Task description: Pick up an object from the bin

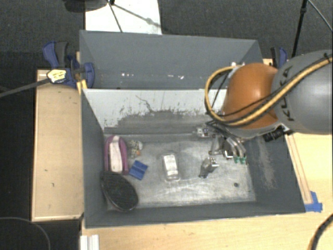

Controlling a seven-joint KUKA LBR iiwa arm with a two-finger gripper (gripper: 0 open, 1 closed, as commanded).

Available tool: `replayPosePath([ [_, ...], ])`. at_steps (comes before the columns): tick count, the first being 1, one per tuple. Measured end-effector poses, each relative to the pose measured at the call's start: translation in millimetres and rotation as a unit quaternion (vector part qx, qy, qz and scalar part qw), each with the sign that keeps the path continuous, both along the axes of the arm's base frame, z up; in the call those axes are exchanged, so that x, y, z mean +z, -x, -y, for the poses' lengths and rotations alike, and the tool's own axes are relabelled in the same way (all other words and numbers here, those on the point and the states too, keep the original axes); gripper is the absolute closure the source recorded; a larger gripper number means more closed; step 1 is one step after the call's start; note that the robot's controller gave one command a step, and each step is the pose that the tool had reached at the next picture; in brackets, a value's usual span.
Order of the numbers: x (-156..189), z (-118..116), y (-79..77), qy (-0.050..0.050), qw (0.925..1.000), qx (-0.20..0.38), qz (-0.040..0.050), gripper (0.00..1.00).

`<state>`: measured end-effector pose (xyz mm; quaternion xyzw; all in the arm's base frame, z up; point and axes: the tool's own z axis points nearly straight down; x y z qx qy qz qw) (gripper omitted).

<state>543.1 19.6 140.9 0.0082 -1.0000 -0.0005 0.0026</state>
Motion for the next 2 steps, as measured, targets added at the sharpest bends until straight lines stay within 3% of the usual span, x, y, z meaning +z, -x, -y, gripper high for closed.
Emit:
replayPosePath([
  [1,-71.4,-53.9,-8.0,-0.001,0.9988,-0.049,0.0021,0.0],
  [2,-69.6,-117.7,-12.6,-0.002,0.9999,-0.01,0.0055,0.0],
])
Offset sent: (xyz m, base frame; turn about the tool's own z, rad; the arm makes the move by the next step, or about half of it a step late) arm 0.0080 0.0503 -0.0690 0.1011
